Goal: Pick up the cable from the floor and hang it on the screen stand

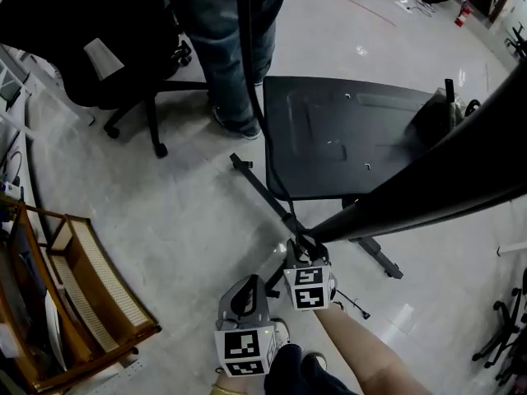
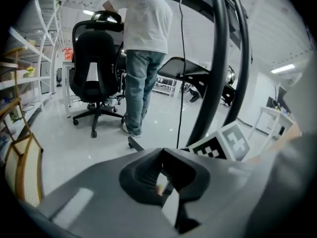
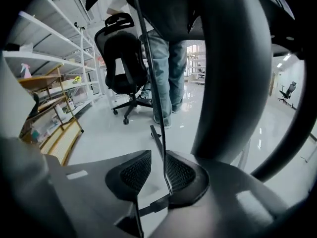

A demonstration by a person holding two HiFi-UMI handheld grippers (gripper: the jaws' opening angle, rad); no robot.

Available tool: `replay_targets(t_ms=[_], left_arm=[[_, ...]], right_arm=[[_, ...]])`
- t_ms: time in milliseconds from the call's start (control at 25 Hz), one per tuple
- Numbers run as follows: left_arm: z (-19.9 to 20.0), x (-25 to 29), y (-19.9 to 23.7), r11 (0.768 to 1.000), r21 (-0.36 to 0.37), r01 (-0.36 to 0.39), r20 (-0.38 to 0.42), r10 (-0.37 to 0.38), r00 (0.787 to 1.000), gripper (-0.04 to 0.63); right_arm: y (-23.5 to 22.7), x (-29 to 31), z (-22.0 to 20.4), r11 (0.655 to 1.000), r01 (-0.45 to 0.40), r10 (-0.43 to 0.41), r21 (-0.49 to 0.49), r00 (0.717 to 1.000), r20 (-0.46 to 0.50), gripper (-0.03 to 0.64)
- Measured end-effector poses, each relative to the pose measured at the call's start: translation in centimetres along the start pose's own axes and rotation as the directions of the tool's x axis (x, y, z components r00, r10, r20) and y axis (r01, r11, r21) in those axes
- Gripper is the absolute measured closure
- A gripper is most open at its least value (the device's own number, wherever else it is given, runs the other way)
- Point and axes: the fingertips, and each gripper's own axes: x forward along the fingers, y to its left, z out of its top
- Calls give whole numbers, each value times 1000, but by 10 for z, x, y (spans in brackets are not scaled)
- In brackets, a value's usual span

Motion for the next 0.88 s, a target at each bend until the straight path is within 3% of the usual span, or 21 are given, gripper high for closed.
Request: replay_targets(t_ms=[80,160,440,680,880], left_arm=[[-12,11,4,1000,2,4,-9,-4,1000,588],[-19,19,6,1000,3,8,-14,-8,1000,588],[-14,14,-4,1000,13,17,-26,-17,1000,588],[32,-31,-50,996,51,76,-13,-75,997,588],[78,-111,-106,988,65,137,-17,-137,990,588]], right_arm=[[-2,16,-12,1000,20,-20,-21,1000,8,540],[-4,25,-16,999,38,-37,-35,999,32,599],[-5,0,-13,1000,11,-11,0,998,55,604],[-5,-89,15,999,-30,26,31,995,93,604],[-12,-208,62,999,-23,20,25,990,140,604]])
